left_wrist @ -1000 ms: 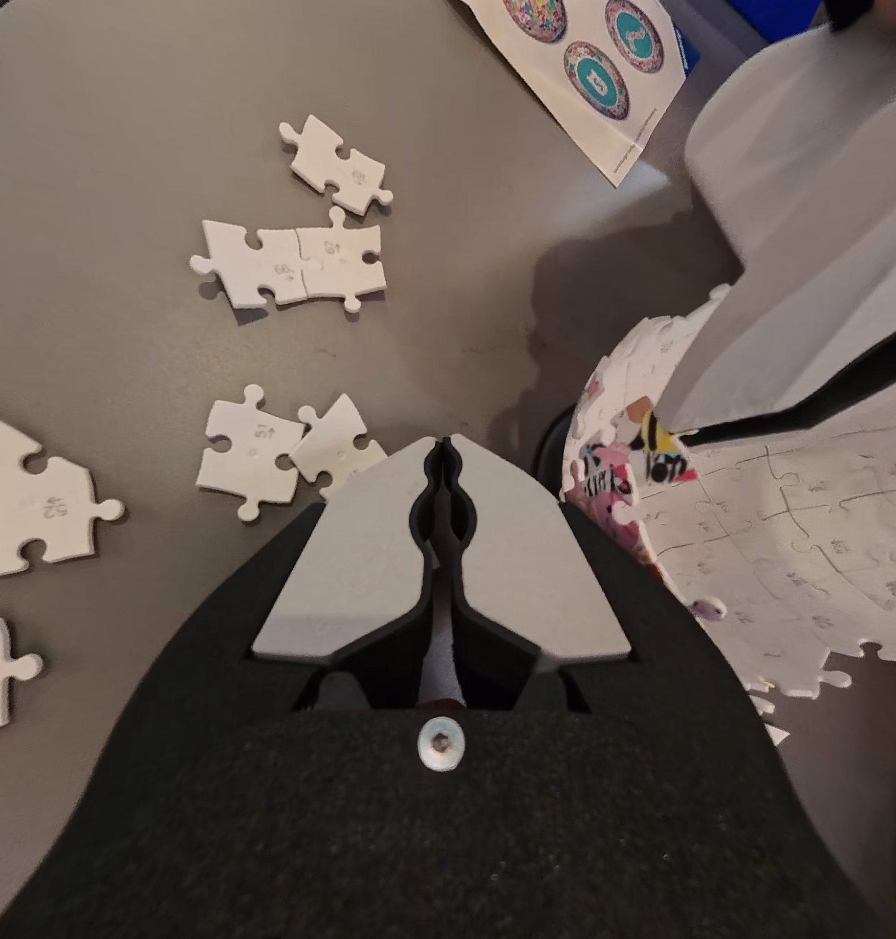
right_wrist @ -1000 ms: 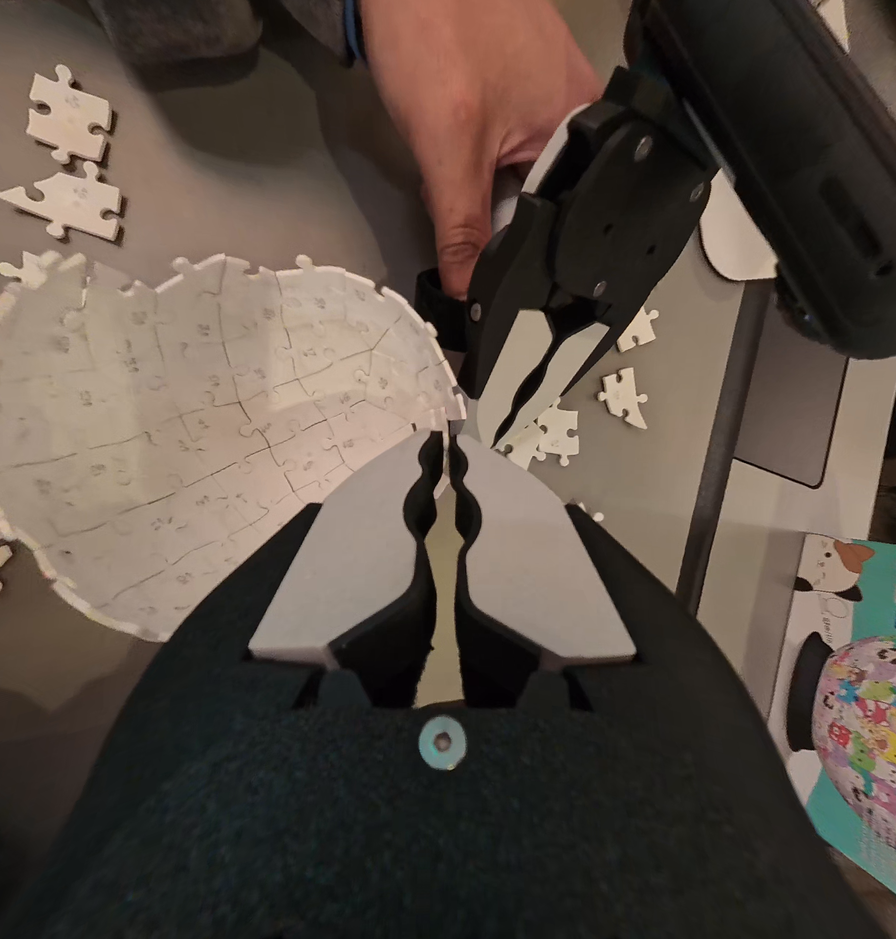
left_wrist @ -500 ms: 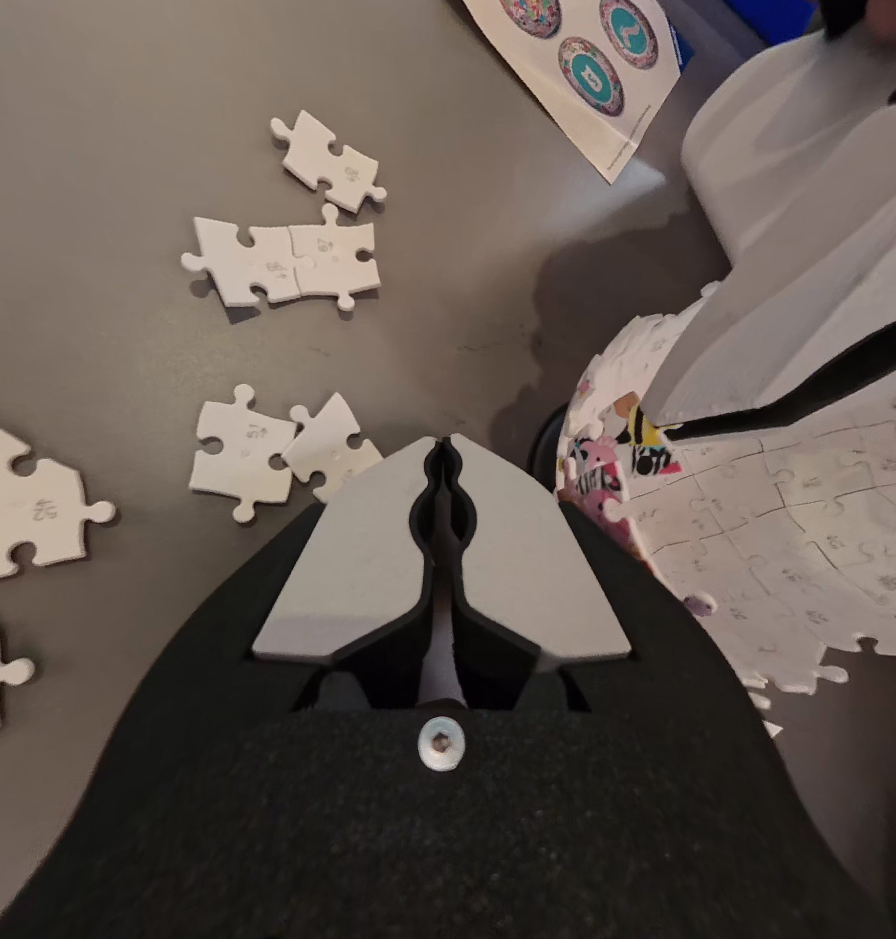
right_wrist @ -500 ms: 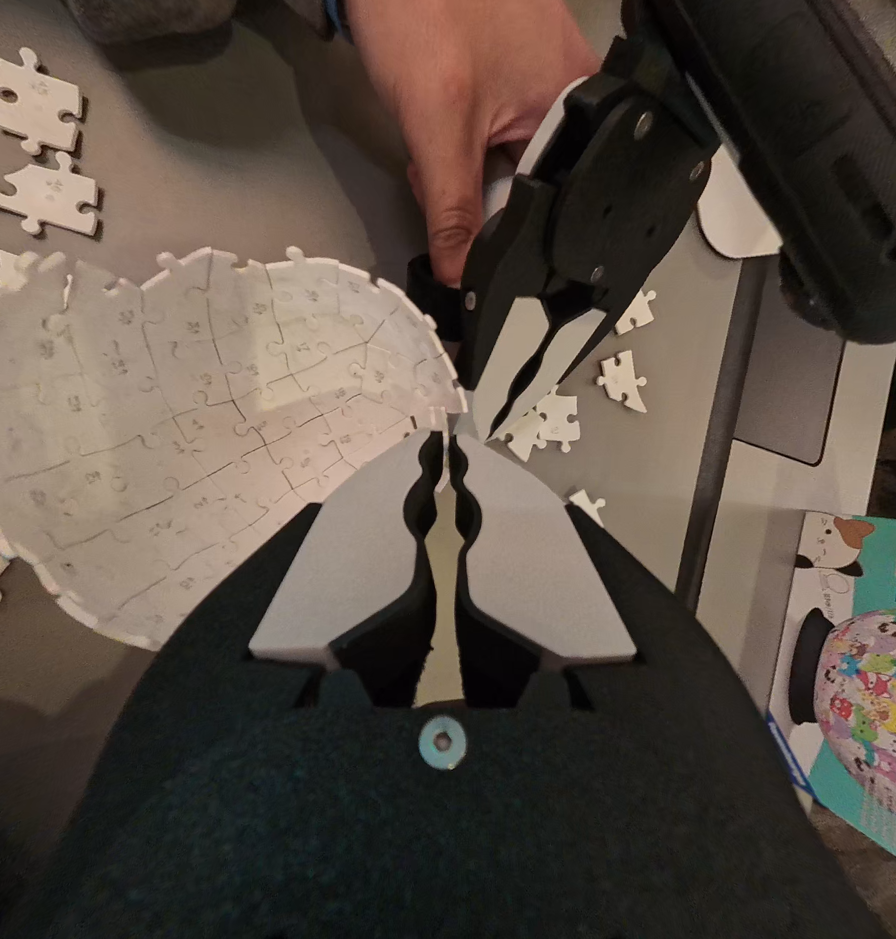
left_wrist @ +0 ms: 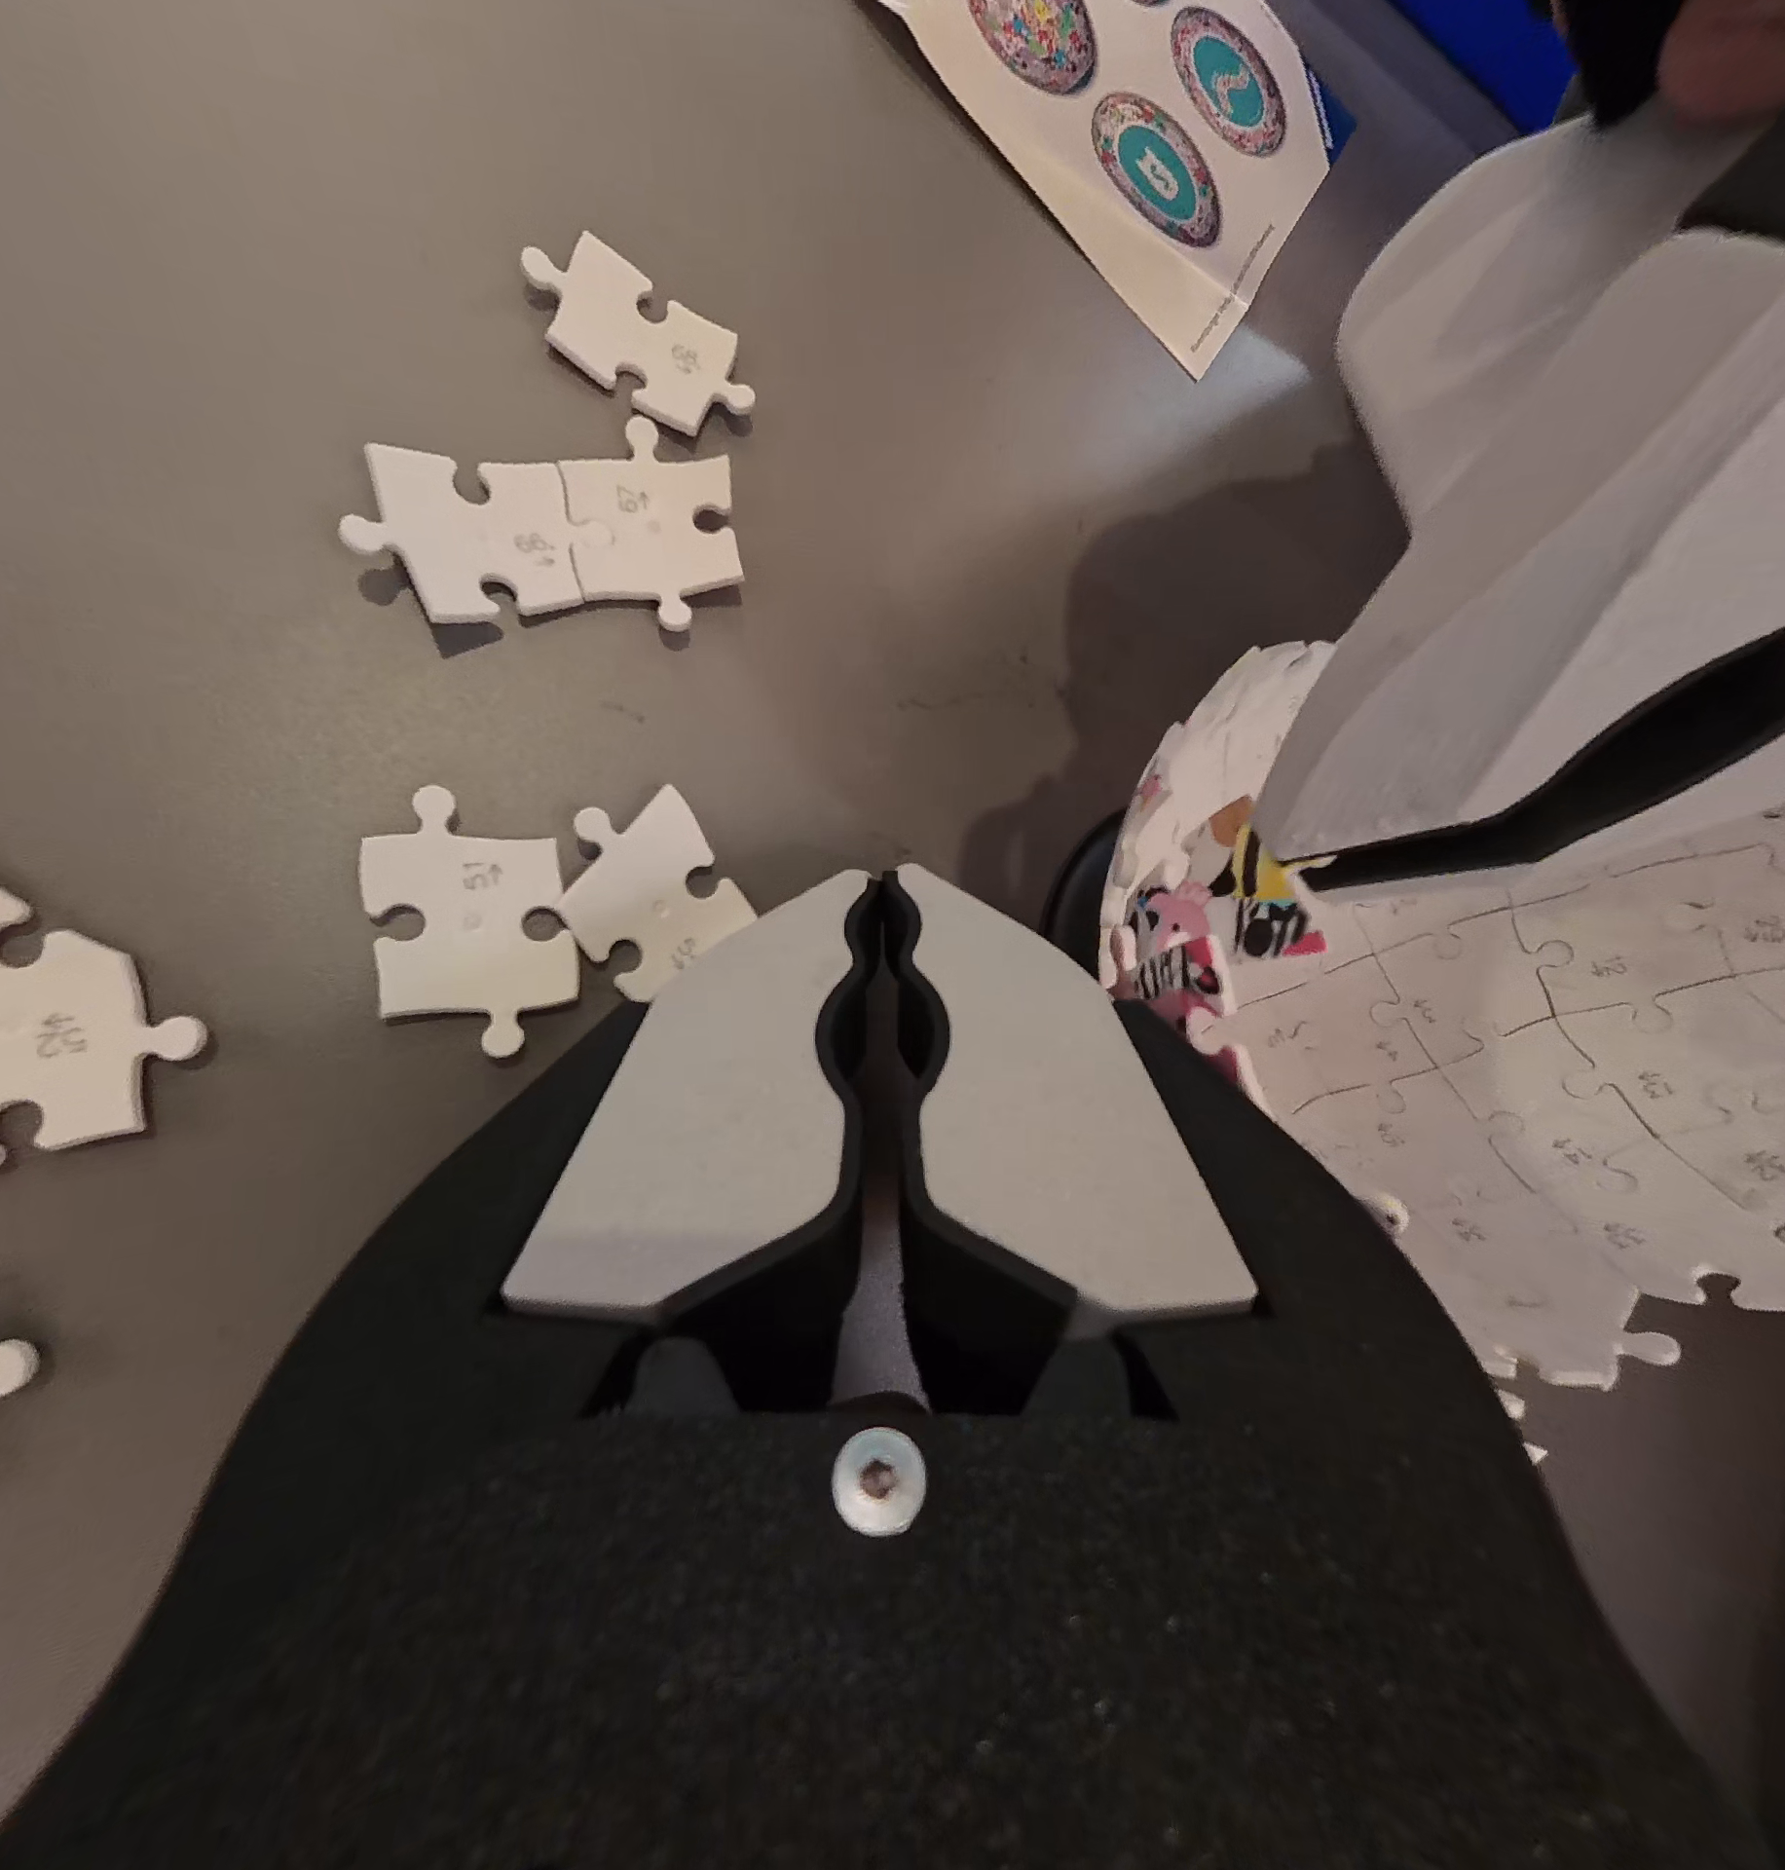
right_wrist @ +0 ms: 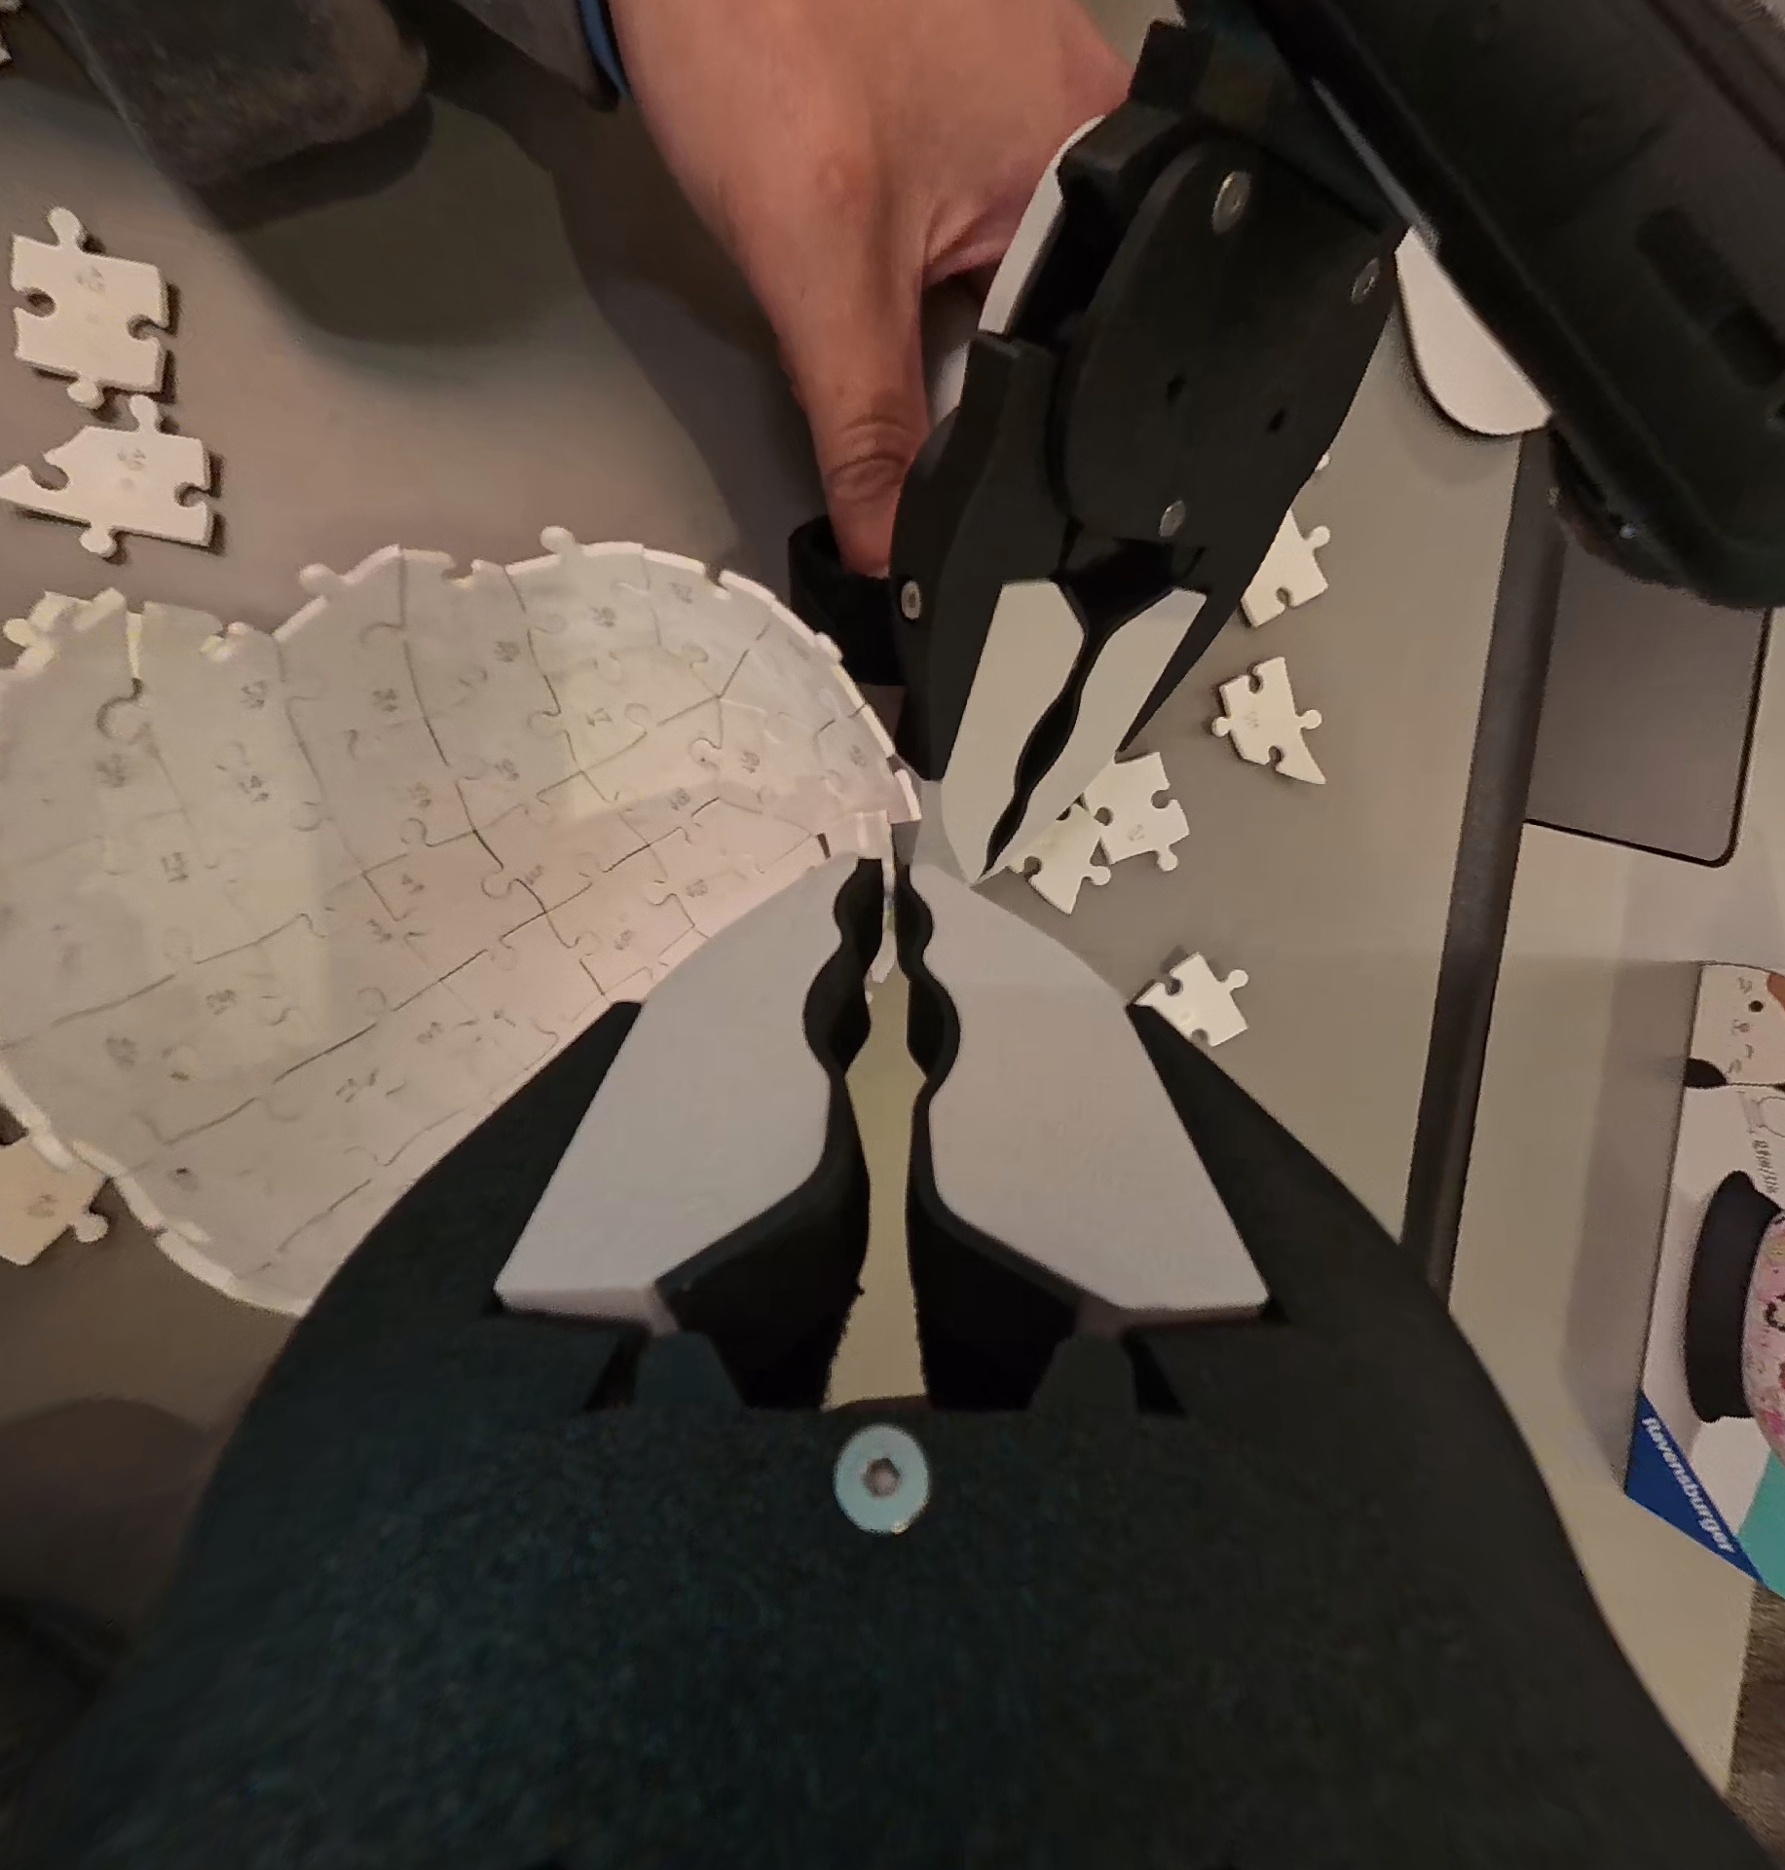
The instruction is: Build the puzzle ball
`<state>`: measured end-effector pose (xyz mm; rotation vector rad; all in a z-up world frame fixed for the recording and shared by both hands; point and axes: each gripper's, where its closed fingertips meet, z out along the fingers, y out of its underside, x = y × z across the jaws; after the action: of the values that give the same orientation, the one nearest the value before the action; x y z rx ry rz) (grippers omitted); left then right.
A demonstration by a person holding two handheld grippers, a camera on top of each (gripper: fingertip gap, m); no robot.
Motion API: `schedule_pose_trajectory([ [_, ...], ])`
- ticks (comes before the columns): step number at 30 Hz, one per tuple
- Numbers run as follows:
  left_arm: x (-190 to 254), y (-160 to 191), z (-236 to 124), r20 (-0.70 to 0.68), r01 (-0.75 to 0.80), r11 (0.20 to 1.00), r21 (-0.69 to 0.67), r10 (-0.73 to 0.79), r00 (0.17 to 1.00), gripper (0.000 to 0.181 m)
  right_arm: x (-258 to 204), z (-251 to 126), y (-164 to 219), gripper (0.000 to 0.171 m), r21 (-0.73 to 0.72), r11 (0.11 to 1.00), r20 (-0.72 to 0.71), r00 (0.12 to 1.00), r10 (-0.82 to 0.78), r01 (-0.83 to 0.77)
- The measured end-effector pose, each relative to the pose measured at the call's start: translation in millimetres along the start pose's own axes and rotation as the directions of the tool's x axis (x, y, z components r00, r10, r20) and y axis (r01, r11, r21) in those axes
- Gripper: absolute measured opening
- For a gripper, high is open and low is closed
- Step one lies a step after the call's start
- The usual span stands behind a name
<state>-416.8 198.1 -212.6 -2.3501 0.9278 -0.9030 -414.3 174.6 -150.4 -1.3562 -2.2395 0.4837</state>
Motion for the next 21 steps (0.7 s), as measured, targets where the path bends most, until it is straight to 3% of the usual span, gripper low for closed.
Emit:
schedule_pose_trajectory([
  [21, 2.1, -1.4, 2.6, -0.003, -0.027, 1.000, -0.006, 0.027, 1.000, 0.000, 6.3, 5.3, 5.7, 0.002, -0.039, 0.999, -0.031, 1.000, 0.003, -0.004],
])
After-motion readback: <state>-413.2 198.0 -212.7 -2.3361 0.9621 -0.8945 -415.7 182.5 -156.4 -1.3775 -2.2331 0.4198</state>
